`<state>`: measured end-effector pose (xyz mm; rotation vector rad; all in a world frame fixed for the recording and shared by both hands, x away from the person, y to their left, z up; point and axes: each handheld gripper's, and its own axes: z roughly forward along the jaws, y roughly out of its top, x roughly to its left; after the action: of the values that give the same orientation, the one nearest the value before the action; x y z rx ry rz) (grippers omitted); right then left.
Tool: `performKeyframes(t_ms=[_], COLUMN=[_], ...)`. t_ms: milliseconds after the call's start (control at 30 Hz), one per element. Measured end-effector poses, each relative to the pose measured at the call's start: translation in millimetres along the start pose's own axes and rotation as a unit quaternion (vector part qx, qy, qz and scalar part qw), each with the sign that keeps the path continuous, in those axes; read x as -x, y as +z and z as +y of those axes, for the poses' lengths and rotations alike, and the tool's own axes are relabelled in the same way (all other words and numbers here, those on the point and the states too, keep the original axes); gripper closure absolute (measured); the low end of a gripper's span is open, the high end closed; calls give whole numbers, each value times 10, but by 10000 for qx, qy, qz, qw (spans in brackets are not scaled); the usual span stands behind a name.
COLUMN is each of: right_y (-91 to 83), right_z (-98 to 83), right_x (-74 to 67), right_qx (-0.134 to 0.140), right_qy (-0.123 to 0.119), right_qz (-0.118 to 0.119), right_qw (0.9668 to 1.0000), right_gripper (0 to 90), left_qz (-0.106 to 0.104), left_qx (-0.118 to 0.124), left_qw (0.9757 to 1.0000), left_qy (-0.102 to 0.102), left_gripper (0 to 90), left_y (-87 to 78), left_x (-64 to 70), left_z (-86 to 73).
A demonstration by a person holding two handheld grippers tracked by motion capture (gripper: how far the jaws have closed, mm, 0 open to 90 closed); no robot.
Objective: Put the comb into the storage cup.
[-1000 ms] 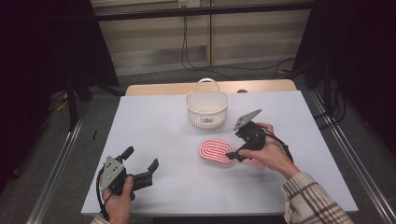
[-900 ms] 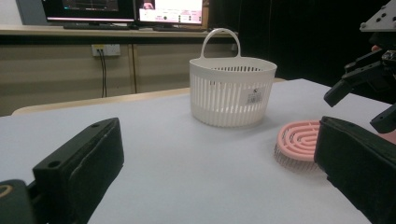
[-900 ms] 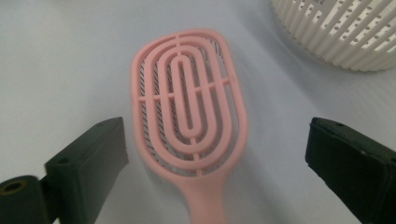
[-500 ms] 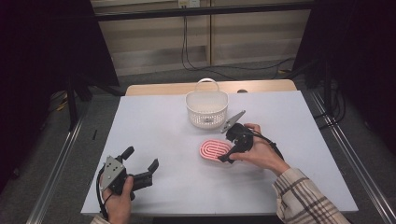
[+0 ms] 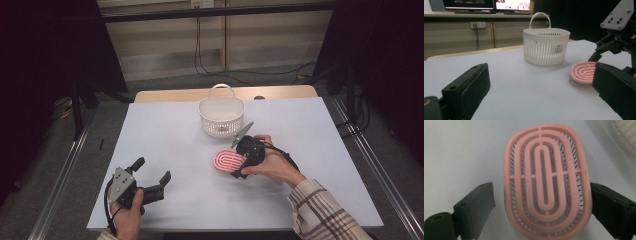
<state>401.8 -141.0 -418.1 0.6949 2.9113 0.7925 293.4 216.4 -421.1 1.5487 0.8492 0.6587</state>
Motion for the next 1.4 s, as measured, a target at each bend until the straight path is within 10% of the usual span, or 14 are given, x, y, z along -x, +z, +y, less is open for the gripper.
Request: performKeyframes(t_ms=[1400], right_y=[262], right_z=[95], right_x=[8], right_qx=[-566], right_qy=[-309], right_qz=[24], right_qw=[9979], right_gripper=[137], left_qz=[78], left_qx=[-29], left_qw=[10000], left_qy=[-30], left_gripper=[15], left_y=[2], left_x=[-21], left_z=[-8])
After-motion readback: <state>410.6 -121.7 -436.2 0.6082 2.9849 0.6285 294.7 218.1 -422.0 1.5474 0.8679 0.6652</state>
